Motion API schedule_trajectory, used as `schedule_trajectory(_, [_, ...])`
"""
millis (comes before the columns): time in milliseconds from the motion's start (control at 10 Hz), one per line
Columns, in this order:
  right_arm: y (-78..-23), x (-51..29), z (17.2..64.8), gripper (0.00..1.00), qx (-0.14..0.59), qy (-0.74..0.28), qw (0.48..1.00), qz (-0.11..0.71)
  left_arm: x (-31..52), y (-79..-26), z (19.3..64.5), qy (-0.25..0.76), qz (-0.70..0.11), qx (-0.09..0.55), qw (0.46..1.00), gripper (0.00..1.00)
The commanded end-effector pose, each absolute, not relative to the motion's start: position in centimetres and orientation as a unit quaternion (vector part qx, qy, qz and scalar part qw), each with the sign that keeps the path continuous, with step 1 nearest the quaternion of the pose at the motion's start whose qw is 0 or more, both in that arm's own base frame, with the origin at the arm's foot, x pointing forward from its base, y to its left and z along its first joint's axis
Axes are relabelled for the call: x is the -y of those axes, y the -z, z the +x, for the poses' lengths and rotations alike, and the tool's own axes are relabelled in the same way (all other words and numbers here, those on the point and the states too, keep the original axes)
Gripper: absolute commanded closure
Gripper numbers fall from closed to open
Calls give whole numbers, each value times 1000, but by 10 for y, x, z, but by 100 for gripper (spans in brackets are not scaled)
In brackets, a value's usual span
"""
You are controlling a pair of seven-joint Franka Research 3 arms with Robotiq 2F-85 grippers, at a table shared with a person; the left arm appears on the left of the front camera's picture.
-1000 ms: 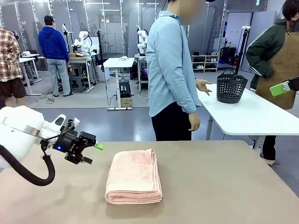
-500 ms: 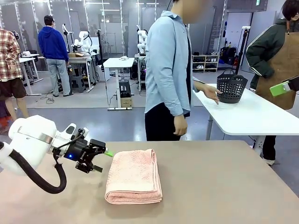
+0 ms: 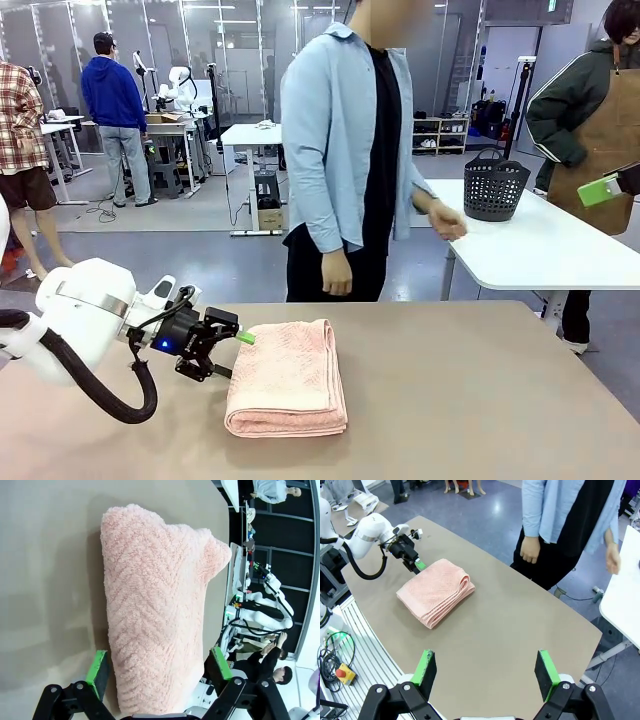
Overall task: Fold the towel.
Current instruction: Pick up the 100 cm Hotel Towel and place it on the left side of the table.
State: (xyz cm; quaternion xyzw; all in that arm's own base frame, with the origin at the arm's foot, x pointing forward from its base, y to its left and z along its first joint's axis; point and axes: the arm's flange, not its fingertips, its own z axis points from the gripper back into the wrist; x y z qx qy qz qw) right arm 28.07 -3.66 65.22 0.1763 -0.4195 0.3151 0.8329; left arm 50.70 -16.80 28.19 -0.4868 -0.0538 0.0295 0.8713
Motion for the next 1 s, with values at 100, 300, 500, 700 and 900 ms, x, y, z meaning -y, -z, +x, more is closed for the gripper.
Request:
schedule_trajectory(100, [-653,36,281,0,418,-307,837,173,179,-273,513,-36,-506,51,860,0])
schedule_trajectory(300, [-653,36,281,0,418,-307,837,173,182,-267,512,-39,-506,38,861,60])
schedule_trajectory(500, [-653,36,281,0,418,-307,837,173,181,-267,510,-37,-510,37,859,100])
schedule_trajectory(700, [-653,36,281,0,418,-307,837,173,180,-268,510,-37,-508,33,860,100])
schedule_trajectory(900, [-653,36,281,0,418,-307,837,173,179,-269,510,-37,-506,25,861,100])
